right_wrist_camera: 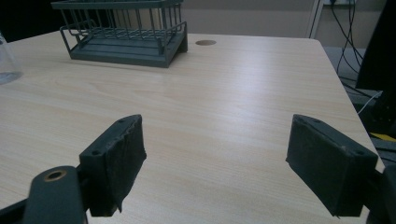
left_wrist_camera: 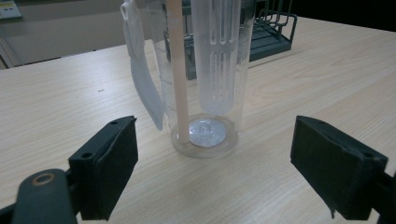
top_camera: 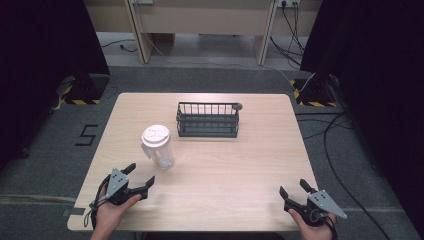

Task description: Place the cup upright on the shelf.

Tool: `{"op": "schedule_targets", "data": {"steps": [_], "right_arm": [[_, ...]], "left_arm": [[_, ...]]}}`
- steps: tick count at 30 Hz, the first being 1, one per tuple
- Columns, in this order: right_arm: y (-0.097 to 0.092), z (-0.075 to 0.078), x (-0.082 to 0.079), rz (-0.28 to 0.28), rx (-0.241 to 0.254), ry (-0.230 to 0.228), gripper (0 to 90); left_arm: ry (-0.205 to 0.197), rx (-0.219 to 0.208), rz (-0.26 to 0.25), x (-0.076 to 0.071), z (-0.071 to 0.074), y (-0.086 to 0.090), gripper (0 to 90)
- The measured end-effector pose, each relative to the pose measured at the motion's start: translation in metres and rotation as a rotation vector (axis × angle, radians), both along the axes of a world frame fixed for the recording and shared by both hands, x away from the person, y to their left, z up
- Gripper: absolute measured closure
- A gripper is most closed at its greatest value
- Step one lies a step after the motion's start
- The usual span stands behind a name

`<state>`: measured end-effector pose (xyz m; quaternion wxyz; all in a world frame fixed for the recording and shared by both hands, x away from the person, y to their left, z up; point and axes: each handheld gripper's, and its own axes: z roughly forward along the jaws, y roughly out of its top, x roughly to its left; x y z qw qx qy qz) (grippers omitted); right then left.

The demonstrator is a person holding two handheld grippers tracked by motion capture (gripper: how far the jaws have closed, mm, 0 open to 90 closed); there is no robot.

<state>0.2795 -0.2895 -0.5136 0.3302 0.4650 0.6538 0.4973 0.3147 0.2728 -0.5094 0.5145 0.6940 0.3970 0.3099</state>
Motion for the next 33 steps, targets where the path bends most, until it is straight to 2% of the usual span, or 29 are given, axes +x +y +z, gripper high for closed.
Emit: {"op": "schedule_targets", "data": {"steps": [7,14,17,20,25,33], "right_arm": [[0.001,0.000,0.000,0.006,-0.020,0.005,19.3],[0.001,0.000,0.002,0.011,-0.015,0.016,19.9],[0.001,0.000,0.002,0.011,-0.015,0.021,20.2],[0.001,0.000,0.002,0.011,-0.019,0.016,21.2],[0.002,0.000,0.002,0.014,-0.018,0.023,21.5],[0.002,0.000,0.002,0.016,-0.015,0.024,21.7]], "left_arm": [[-0.002,-0.005,-0.014,0.001,0.002,-0.005,14.6],[-0.013,-0.017,-0.003,0.007,0.006,-0.006,14.4],[-0.010,-0.024,-0.002,0.011,0.006,-0.008,14.5],[0.011,-0.050,0.005,0.018,0.005,-0.010,14.5],[0.031,-0.047,0.001,0.023,0.002,-0.017,14.5],[0.029,-0.028,0.007,0.036,0.003,-0.025,14.5]]}}
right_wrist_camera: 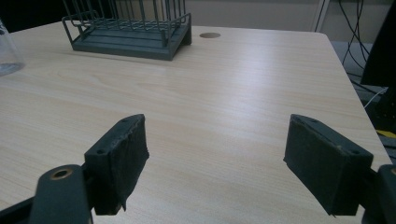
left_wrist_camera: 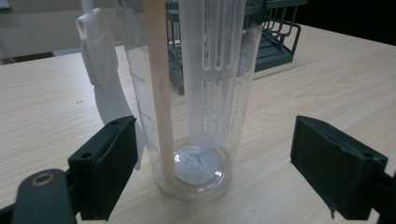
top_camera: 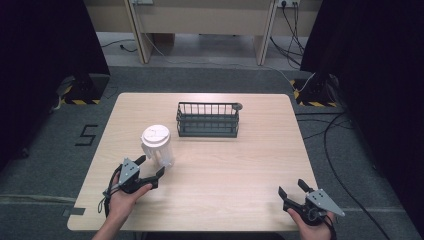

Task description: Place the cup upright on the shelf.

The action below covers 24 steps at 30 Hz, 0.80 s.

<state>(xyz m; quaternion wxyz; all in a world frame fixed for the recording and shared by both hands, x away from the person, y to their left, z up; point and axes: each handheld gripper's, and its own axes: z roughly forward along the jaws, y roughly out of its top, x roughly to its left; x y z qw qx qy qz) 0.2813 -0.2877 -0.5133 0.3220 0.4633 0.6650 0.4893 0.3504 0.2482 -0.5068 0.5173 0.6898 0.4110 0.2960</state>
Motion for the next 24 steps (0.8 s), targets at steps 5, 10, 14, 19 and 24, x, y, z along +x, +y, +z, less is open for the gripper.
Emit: {"op": "schedule_targets", "data": {"steps": [5,10,14,19,24], "right_arm": [[0.000,0.000,0.000,0.000,-0.001,0.002,22.0],[0.000,0.000,0.000,0.002,-0.001,0.006,22.1],[0.000,0.000,0.000,0.002,-0.001,0.006,22.1],[0.000,0.000,0.000,0.003,-0.001,0.007,22.2],[0.000,0.000,0.001,0.003,-0.001,0.010,22.4]], "left_arm": [[0.003,0.012,0.014,0.009,-0.001,-0.001,14.5],[0.005,0.017,0.016,0.014,-0.002,-0.003,14.4],[0.002,0.017,0.013,0.022,-0.003,-0.006,14.4],[0.003,0.021,0.014,0.028,-0.005,-0.011,14.3],[-0.005,0.039,0.017,0.034,-0.006,-0.013,14.2]]}}
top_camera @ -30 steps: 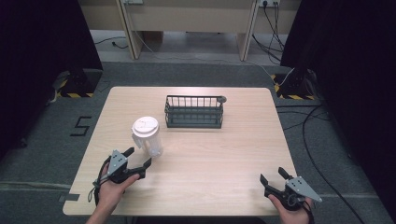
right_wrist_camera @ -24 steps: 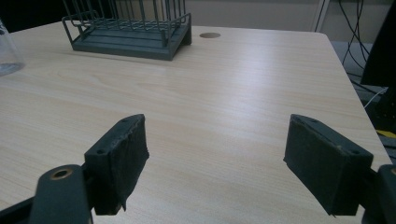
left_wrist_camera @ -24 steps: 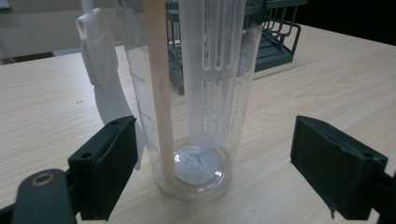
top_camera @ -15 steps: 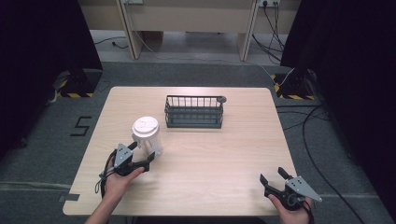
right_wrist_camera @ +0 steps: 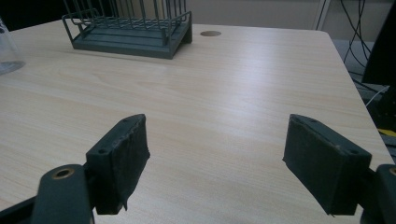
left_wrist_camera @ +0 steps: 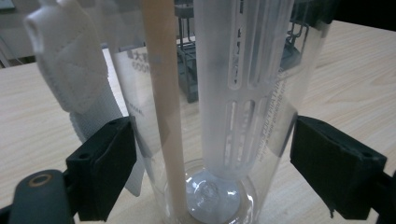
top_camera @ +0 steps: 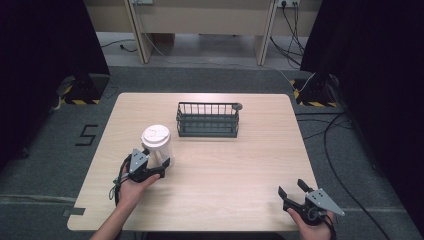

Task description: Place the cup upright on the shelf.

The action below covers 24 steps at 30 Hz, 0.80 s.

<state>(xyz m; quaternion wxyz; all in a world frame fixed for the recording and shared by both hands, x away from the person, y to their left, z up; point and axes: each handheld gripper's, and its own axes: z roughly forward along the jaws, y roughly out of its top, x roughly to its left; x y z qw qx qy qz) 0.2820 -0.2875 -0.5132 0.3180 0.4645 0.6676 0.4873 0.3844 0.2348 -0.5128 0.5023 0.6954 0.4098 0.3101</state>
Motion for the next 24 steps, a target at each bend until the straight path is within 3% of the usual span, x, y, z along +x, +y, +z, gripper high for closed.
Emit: {"op": "schedule_targets", "data": {"steps": [10,24], "right_arm": [[0.0001,0.0000,0.0003,-0.001,0.002,0.004,22.7],[0.0004,0.0001,0.0012,0.002,-0.002,0.010,23.4]], "left_arm": [[-0.013,-0.026,0.008,0.0091,0.0008,-0.0040,14.3],[-0.017,-0.042,0.007,0.0074,0.0001,-0.0026,17.7]]}}
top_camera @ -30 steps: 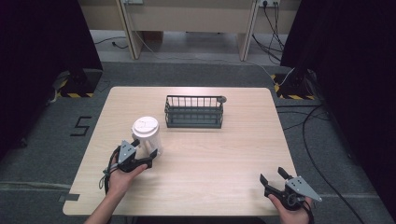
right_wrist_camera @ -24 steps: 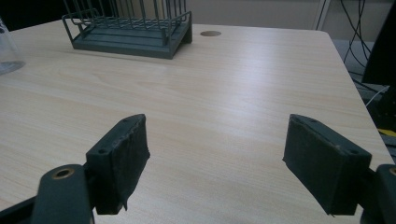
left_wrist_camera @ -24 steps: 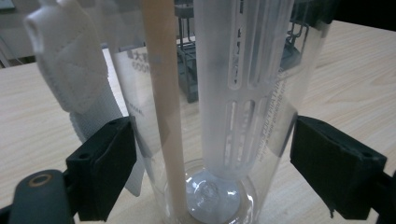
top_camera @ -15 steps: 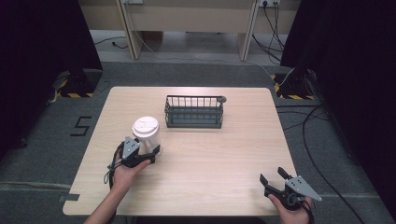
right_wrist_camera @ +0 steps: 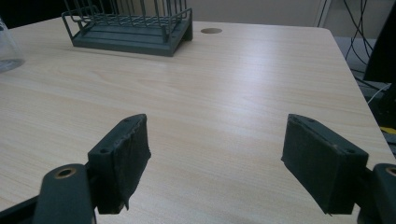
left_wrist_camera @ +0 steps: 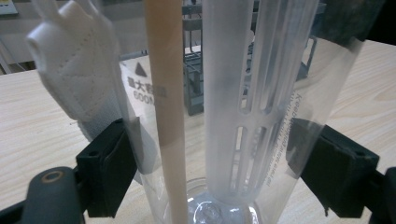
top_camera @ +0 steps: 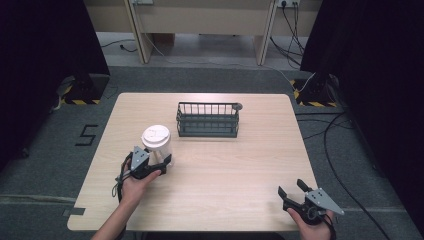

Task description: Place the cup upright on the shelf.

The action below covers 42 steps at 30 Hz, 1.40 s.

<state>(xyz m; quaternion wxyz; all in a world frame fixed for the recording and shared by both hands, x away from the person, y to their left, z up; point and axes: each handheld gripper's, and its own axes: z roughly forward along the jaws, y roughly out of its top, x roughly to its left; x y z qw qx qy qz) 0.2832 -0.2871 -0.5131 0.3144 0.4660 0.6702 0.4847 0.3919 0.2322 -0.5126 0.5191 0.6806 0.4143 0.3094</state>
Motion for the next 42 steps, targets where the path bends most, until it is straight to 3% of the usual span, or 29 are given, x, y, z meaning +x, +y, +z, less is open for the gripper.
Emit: {"op": "schedule_targets", "data": {"steps": [10,20,42], "right_arm": [[0.000,0.000,0.000,0.002,0.003,0.006,23.7],[0.000,0.000,0.000,-0.002,0.004,0.008,24.0],[-0.001,0.000,0.001,0.000,0.009,0.010,24.2]], "left_arm": [[-0.014,-0.004,-0.003,-0.002,0.008,-0.002,17.8],[-0.038,0.020,-0.009,-0.003,0.022,-0.004,17.8],[-0.052,0.024,-0.028,0.005,0.037,-0.018,17.8]]}}
